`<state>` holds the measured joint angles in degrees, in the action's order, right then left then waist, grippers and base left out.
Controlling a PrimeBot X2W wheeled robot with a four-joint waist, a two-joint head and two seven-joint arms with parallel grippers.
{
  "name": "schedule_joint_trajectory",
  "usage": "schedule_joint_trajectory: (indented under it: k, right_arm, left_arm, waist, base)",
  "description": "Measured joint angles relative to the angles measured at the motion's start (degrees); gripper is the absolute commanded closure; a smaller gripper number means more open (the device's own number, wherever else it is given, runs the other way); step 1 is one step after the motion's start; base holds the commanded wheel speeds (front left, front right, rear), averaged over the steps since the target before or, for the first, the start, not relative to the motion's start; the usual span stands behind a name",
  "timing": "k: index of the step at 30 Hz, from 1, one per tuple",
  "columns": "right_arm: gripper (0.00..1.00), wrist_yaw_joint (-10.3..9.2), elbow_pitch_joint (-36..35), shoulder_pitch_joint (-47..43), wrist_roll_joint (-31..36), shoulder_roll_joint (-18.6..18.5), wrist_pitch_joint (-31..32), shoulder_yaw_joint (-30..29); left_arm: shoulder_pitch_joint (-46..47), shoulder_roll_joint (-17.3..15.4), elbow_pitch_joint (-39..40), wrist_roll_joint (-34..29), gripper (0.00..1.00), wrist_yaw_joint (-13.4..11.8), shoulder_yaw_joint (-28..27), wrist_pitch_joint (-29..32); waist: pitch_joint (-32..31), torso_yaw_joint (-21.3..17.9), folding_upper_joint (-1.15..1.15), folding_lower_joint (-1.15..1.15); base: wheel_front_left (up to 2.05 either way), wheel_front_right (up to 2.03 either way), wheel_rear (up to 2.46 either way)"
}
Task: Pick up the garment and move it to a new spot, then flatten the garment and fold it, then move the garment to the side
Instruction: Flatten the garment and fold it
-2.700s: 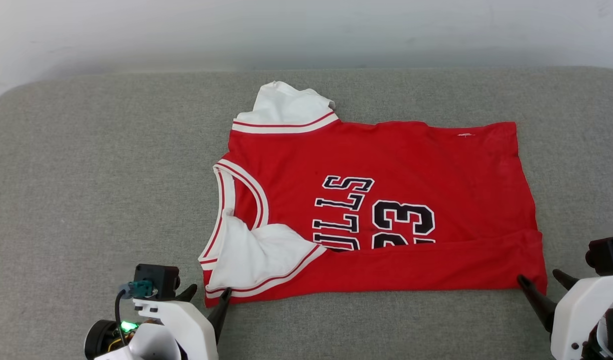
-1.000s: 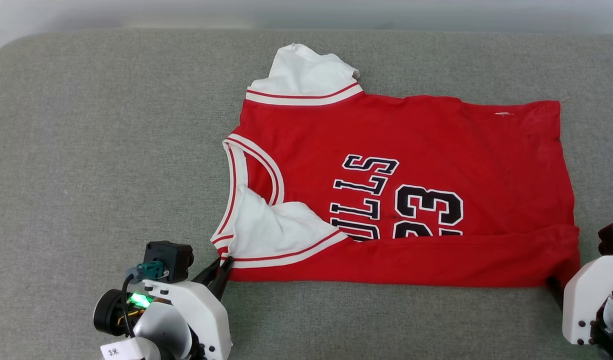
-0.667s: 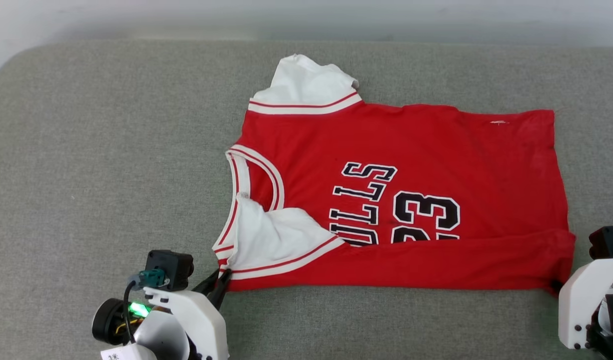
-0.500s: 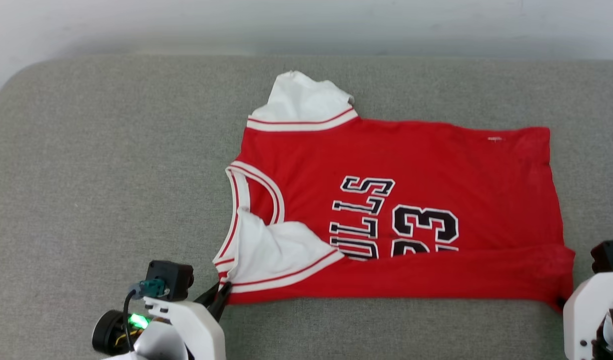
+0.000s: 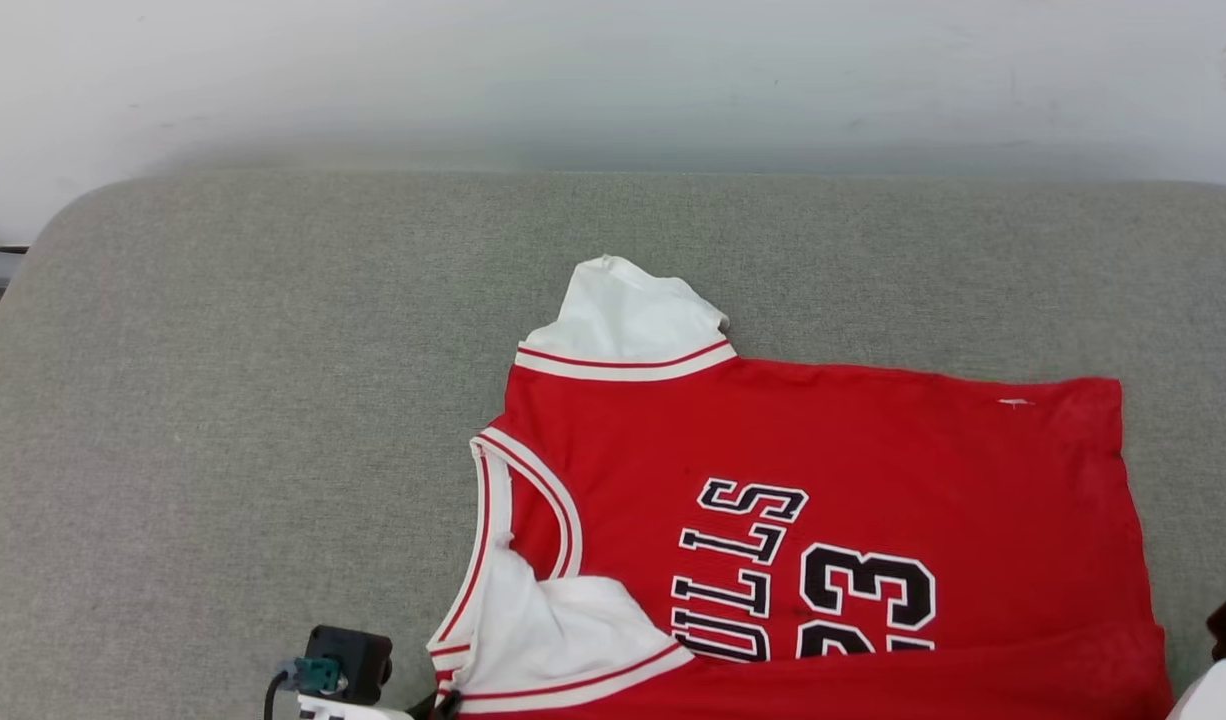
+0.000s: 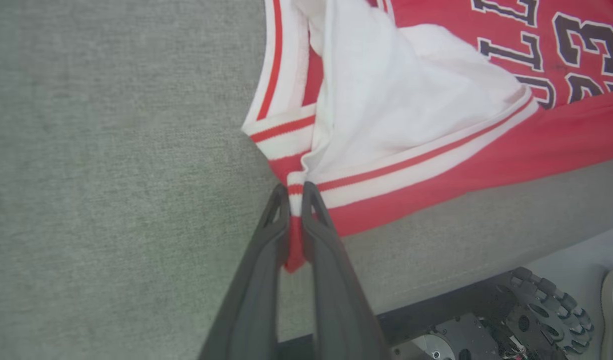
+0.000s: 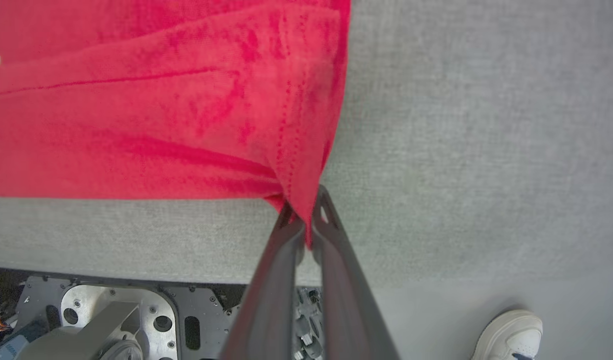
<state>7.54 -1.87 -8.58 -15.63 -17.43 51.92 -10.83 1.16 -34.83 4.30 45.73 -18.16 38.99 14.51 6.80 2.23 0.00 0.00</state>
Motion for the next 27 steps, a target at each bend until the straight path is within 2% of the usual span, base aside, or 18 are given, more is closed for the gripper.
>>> schedule_joint_trajectory:
  k: [9,10,11,12,13,19,27]
  right_arm:
    - [1.0,-0.01,4.47,-0.21,1.18,1.94,-1.68,0.82]
    - [1.0,-0.01,4.78,-0.02,1.18,1.86,-1.97,1.01]
    - [1.0,-0.01,5.03,0.22,1.16,1.78,-2.13,1.13]
    - [0.87,-0.01,5.19,0.42,1.16,1.69,-2.57,1.23]
    - [0.0,0.0,5.23,0.52,1.14,1.52,-3.18,1.4]
    - [0.0,-0.03,3.31,1.52,-1.31,0.23,-4.52,1.72]
    - [0.0,-0.03,-7.98,3.62,-4.25,-1.13,-3.07,0.45]
  left_arm:
    - [0.69,2.11,-6.12,0.42,1.0,2.54,1.45,-0.58]
    - [0.86,2.11,-6.42,0.38,0.65,2.6,1.59,-0.58]
    - [1.01,2.09,-6.65,0.32,0.04,2.61,1.65,-0.58]
    - [1.21,2.07,-6.84,0.25,0.0,2.61,1.63,-0.59]
    - [1.38,2.0,-6.94,0.22,0.0,2.58,1.56,-0.63]
    - [1.69,0.84,-5.02,-0.04,0.0,2.27,0.04,-2.18]
    - [5.31,-4.12,5.15,-0.51,0.0,2.47,-3.97,-2.49]
  waist:
    - [0.76,-0.48,0.0,0.0]
    - [0.82,-0.54,0.0,0.0]
    - [0.88,-0.6,0.0,0.0]
    - [0.9,-0.65,0.0,0.0]
    - [0.88,-0.69,0.0,0.0]
    - [0.38,-1.04,0.0,0.0]
    - [0.89,-2.75,0.0,0.0]
  base:
    - [0.0,0.0,0.0]
    - [0.0,0.0,0.0]
    - [0.0,0.0,0.0]
    - [0.0,0.0,0.0]
    - [0.0,0.0,0.0]
    - [0.0,0.0,0.0]
    - [0.0,0.0,0.0]
